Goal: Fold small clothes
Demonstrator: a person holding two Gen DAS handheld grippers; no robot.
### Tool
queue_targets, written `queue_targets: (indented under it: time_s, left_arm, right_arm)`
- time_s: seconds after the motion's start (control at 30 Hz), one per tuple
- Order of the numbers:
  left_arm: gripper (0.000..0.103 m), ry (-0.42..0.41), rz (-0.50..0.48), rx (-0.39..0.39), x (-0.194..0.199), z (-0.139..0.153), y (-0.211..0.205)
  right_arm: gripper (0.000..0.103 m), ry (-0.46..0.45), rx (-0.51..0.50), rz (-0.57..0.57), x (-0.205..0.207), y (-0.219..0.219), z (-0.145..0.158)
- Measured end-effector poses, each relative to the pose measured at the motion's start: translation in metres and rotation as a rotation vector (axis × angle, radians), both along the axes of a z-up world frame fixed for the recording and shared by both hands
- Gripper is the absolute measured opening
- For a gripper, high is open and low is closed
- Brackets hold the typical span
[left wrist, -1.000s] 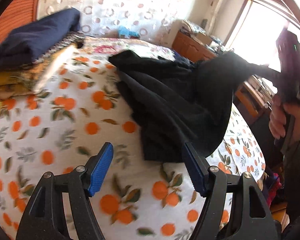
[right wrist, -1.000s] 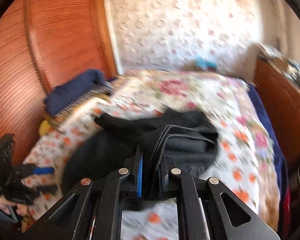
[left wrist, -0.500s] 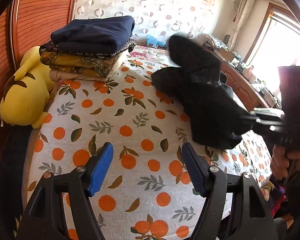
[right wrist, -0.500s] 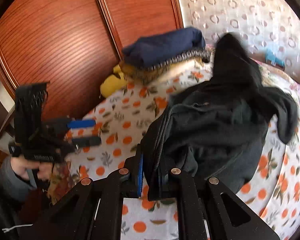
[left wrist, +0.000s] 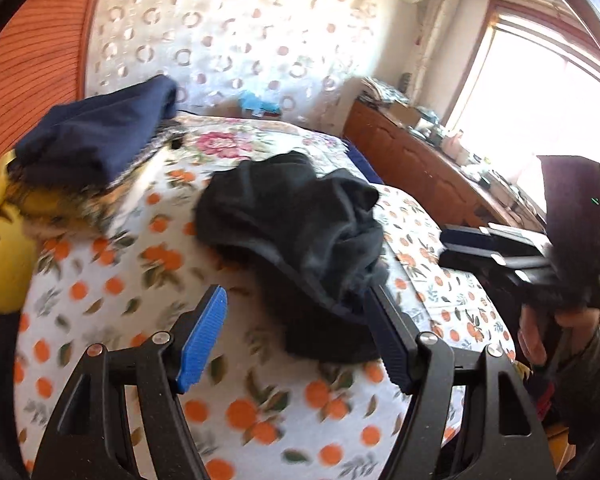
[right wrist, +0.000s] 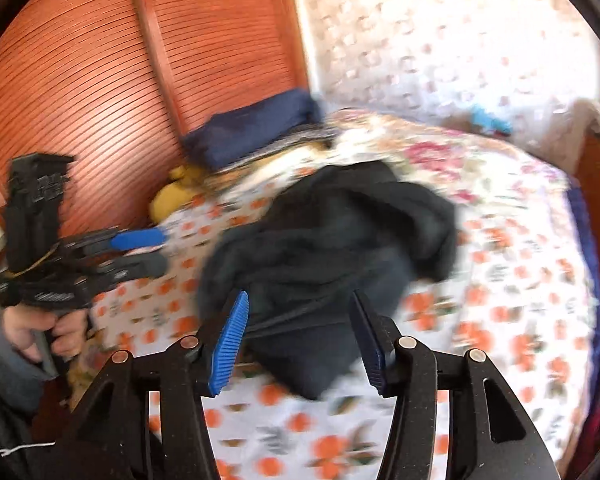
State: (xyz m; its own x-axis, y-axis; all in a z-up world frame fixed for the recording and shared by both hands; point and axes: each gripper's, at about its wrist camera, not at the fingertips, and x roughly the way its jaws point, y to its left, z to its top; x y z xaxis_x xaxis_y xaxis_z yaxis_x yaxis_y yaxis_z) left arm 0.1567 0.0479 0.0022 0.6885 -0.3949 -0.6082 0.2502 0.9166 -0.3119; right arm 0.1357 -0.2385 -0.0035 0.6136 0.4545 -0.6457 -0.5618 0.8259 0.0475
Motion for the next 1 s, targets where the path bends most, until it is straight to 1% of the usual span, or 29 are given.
queue_targets:
  time_s: [0.07,0.13,0.2,0.27,0.37,0.4,0.47,0.53,0.57,0.6,0.63,0.67,0.73,0.87,0.93,1.0]
  left_arm:
    - [0.072,0.004,-0.025,0.013,0.011,-0.002,-0.015]
    - [0.072,0.011,-0.036,0.028,0.019,-0.006,-0.028]
    - [0.072,0.005,-0.056,0.018,0.024,-0.006,-0.037]
    - [0.072,-0.008,-0.081,0.022,0.027,-0.003,-0.046]
    - [0.072,-0.002,-0.108,0.061,0.035,-0.003,-0.060]
    - [0.072,0.003,-0.109,0.076,0.038,-0.006,-0.062]
    - [0.072,0.037,-0.102,0.112,0.047,-0.016,-0.066]
    - [0.072,0.076,-0.096,0.127,0.053,-0.029,-0.066]
    - [0.072,0.090,-0.096,0.135,0.053,-0.034,-0.066]
    - [0.072,0.096,-0.094,0.141,0.053,-0.039,-0.065]
    - [0.072,0.102,-0.092,0.147,0.054,-0.043,-0.065]
    - [0.072,0.104,-0.090,0.149,0.053,-0.046,-0.064]
    - [0.072,0.104,-0.077,0.147,0.050,-0.050,-0.058]
    - [0.072,0.119,-0.039,0.095,0.045,-0.054,-0.040]
    - [0.072,0.119,-0.027,0.064,0.041,-0.055,-0.032]
    - [0.072,0.114,-0.013,0.056,0.037,-0.054,-0.027]
  right_arm:
    - [0.055,-0.020,-0.044,-0.058,0.020,-0.010,-0.009]
    - [0.055,0.013,-0.062,-0.102,0.048,-0.018,-0.024]
    - [0.055,0.052,-0.065,-0.100,0.069,-0.019,-0.038]
    - [0.055,0.068,-0.081,-0.103,0.087,-0.011,-0.049]
    - [0.054,0.097,-0.091,-0.108,0.110,-0.002,-0.062]
    - [0.055,0.101,-0.096,-0.117,0.117,-0.006,-0.062]
    - [0.054,0.115,-0.100,-0.129,0.133,-0.007,-0.061]
    - [0.053,0.126,-0.112,-0.135,0.142,-0.008,-0.063]
    - [0.037,0.130,-0.113,-0.131,0.145,-0.008,-0.062]
    - [0.027,0.136,-0.117,-0.128,0.149,-0.006,-0.061]
    - [0.008,0.132,-0.128,-0.131,0.151,-0.006,-0.058]
    - [0.004,0.120,-0.130,-0.128,0.148,-0.009,-0.050]
    - [0.003,0.073,-0.107,-0.102,0.148,-0.007,-0.031]
    - [0.003,-0.056,-0.083,-0.036,0.144,0.014,0.032]
    - [0.003,-0.122,-0.104,0.016,0.143,0.038,0.063]
    - [0.003,-0.167,-0.133,0.066,0.146,0.066,0.084]
